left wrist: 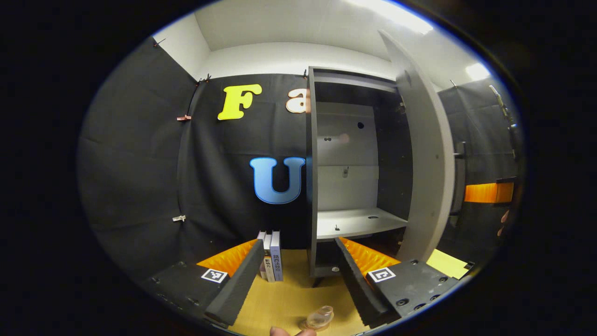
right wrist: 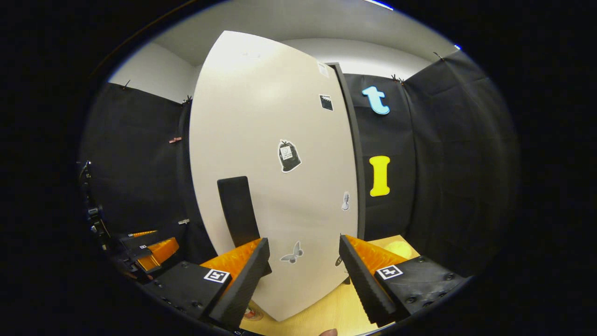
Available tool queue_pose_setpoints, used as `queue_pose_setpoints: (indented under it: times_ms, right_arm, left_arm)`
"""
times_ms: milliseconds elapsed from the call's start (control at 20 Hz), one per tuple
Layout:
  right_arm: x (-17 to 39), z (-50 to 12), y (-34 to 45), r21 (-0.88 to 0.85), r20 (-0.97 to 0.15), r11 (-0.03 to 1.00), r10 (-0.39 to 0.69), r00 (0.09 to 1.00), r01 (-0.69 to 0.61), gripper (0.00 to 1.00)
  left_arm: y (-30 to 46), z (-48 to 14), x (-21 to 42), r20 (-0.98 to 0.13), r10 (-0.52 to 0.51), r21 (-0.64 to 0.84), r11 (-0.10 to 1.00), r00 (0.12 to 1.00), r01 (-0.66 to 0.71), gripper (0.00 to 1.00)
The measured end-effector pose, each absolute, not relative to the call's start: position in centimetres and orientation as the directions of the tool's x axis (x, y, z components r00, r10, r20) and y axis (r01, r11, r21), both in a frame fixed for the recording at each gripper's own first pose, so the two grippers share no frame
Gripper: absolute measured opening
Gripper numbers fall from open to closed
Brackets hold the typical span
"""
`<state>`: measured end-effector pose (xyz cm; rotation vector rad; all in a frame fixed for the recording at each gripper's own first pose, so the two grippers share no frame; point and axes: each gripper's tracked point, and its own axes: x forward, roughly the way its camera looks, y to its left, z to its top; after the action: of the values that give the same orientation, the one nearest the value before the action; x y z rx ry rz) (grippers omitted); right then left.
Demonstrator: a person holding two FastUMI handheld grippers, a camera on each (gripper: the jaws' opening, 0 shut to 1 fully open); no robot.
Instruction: Open the cabinet door with the right hand, grasp the bottle in the cabinet with the left hand and place it on the coaster, then close the cabinet door with the right hand.
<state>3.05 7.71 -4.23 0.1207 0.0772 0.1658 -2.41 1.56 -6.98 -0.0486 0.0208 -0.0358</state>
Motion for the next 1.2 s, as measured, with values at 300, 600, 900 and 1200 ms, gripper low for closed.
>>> queue_pose_setpoints:
  times_ms: [300, 600, 900, 1200]
  right_arm:
    - [2.7, -3.7, 6.5, 0.136, -0.051, 0.979, 0.163, 0.985, -0.155, 0.98]
    - [1.6, -3.7, 4.4, 0.110, -0.041, 0.987, 0.123, 0.992, -0.118, 0.98]
    - [1.2, -4.1, 1.8, 0.063, -0.031, 0.995, 0.083, 0.996, -0.081, 0.98]
    - [1.5, -4.2, -0.3, 0.031, -0.021, 0.998, 0.049, 0.999, -0.048, 0.98]
  left_arm:
    - [0.0, -5.7, -2.7, -0.001, -0.060, -0.050, 0.997, 0.998, 0.060, 0.94]
    - [-1.9, -4.8, -2.7, 0.008, -0.074, -0.048, 0.996, 0.997, 0.075, 0.94]
    - [-4.3, -3.8, -2.4, 0.022, -0.092, -0.041, 0.995, 0.996, 0.093, 0.94]
    - [-6.1, -3.1, -2.4, 0.031, -0.097, -0.042, 0.994, 0.995, 0.098, 0.94]
